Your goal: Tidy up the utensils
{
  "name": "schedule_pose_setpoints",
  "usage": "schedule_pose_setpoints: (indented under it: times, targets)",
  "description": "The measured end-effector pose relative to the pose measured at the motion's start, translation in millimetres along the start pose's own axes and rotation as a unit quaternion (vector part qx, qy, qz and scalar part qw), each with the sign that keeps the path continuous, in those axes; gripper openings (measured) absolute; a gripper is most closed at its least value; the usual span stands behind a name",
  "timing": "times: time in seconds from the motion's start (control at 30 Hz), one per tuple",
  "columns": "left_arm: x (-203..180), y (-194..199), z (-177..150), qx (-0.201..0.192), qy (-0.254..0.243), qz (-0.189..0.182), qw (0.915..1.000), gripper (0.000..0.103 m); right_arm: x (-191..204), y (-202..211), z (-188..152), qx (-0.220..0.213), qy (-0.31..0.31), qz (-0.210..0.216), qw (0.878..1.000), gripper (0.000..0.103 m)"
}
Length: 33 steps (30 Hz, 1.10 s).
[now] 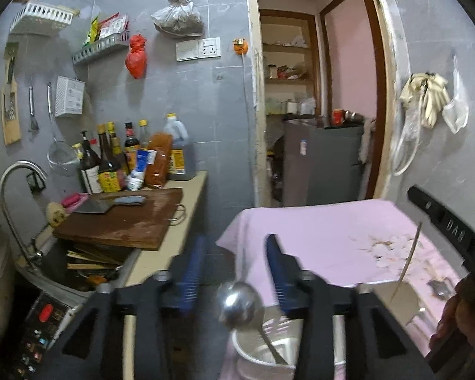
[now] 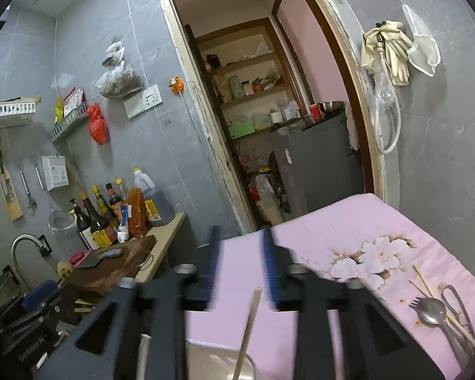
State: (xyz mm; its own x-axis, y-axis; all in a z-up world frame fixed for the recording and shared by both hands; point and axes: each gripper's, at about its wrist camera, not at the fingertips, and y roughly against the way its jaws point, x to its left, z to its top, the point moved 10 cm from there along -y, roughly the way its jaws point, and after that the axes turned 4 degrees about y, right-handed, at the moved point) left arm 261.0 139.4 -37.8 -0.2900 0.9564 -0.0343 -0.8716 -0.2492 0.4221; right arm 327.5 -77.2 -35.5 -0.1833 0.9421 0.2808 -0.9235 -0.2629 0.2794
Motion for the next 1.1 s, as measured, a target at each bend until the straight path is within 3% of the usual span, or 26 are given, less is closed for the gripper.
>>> schedule_pose_setpoints:
  times: [0.13,0.2,0.33,0.43,0.5,0.67,1.1]
  targets:
    - [-8,6,2,0.005,0.016,-0.018,0.9997,0.052,-11,19,7,-0.001,0.016,0.0,1.0,0.038]
    - [-14,8,4,0.008,0.027,-0.027,0.9992,0.057,-17,29,14,-0.006,0.026,-0.005,1.0,0.052]
    - [-29,16,7,0.009,0.049,-0.048,0.9976,0.073,-39,54,33,-0.02,0.049,-0.024,0.998,0.066]
    - [-45,22,10,0.009,0.059,-0.063,0.9963,0.081,-56,67,43,-0.023,0.061,-0.035,0.997,0.082]
    - [-55,25,10,0.01,0.061,-0.071,0.9955,0.086,-71,77,49,-0.021,0.074,-0.051,0.996,0.101]
    - [-94,39,11,-0.008,0.059,-0.092,0.994,0.1,-112,95,59,-0.012,0.1,-0.071,0.992,0.102]
    - [-198,64,-17,-0.02,0.023,-0.14,0.9896,0.101,-226,101,58,0.029,0.102,-0.113,0.988,0.102]
